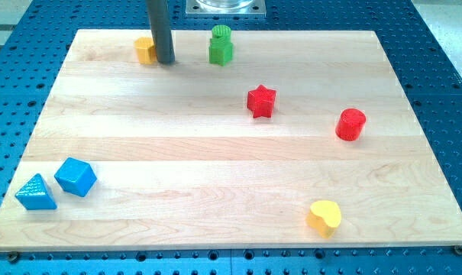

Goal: Slide the yellow heart to the bottom of the yellow hexagon

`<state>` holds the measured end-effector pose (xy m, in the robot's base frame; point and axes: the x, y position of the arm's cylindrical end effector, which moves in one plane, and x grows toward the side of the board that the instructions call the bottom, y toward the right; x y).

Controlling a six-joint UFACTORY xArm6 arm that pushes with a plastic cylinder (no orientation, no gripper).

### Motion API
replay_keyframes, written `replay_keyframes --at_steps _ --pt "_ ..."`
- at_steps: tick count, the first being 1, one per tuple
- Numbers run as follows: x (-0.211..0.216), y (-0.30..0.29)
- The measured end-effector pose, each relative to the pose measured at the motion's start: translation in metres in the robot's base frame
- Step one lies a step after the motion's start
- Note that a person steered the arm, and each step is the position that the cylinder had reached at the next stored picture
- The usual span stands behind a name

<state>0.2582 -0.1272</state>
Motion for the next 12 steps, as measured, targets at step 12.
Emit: replay_keyframes --at_steps 12 --pt "0.360 0.175"
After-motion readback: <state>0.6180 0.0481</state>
